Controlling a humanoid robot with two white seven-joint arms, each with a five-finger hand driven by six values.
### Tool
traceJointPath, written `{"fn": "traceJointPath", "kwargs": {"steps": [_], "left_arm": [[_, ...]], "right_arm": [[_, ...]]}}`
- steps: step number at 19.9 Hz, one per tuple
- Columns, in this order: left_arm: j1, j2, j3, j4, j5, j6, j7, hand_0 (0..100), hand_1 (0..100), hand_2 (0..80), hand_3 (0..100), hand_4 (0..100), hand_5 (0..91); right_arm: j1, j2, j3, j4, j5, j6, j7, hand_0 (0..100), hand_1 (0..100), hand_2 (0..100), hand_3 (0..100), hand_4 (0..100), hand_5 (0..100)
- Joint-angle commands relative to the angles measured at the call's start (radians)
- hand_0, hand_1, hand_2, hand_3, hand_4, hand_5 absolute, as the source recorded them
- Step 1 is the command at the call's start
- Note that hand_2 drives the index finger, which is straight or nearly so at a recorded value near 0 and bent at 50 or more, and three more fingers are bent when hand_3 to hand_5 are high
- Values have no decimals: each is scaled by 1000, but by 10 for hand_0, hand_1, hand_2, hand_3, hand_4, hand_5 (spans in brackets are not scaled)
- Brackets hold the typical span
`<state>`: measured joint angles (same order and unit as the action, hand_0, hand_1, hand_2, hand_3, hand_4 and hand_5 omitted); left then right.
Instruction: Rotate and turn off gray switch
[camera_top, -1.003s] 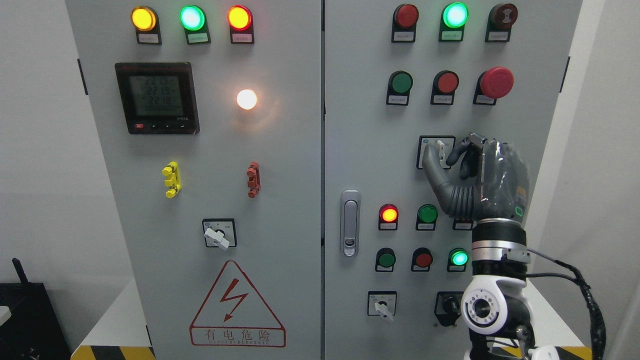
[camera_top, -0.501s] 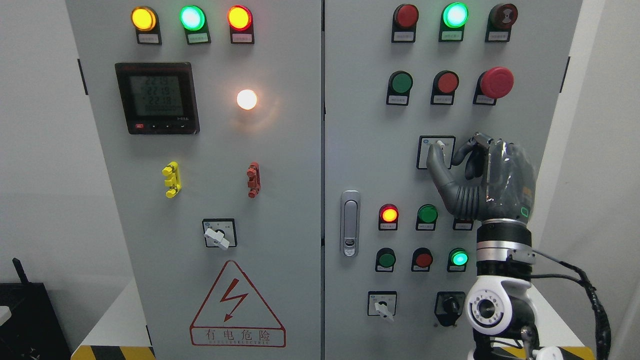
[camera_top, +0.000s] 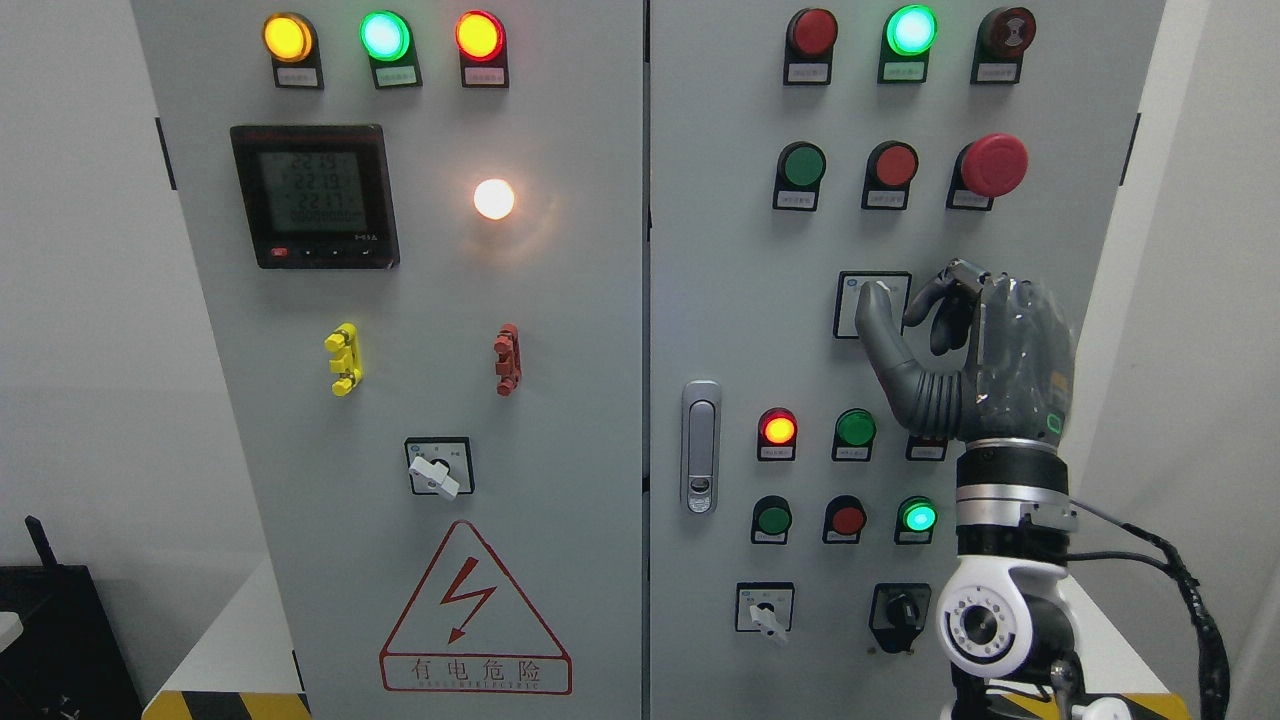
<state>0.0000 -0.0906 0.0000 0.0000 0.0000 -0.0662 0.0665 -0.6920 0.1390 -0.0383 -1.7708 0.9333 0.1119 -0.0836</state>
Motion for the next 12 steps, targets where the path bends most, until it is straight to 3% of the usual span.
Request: {"fn": "traceJointPath", "kwargs": {"steps": [1, 5, 8, 10, 11, 12], "left_arm": [[-9, 0, 8, -26, 20, 0, -1, 120, 389, 0, 0, 0, 0], [-9, 0, 8, -26, 20, 0, -1, 120, 389, 0, 0, 0, 0], [-9, 0, 8, -26, 18, 0, -1, 120, 389, 0, 0, 0, 0], [-9, 0, 8, -26, 20, 0, -1, 120, 389, 0, 0, 0, 0], [-9, 0, 8, -26, 20, 0, -1, 120, 389, 0, 0, 0, 0], [-9, 0, 8, -26, 20, 0, -1, 120, 389, 0, 0, 0, 0]], "right_arm": [[51, -6, -6, -76, -34, -35, -36, 322, 332, 731, 1000, 981, 1000], [127, -35, -9, -140, -36, -122, -42, 290, 321, 679, 1000, 990, 1000], [186, -73, -8, -180, -36, -182, -80, 305, 335, 622, 1000, 963, 964], [215, -82, -8, -208, -36, -231, -79, 317, 334, 596, 981, 911, 864], [229, -85, -8, -217, -36, -260, -79, 326, 331, 555, 925, 806, 684], [242, -90, -6, -228, -37, -286, -78, 329, 330, 532, 885, 760, 630]]}}
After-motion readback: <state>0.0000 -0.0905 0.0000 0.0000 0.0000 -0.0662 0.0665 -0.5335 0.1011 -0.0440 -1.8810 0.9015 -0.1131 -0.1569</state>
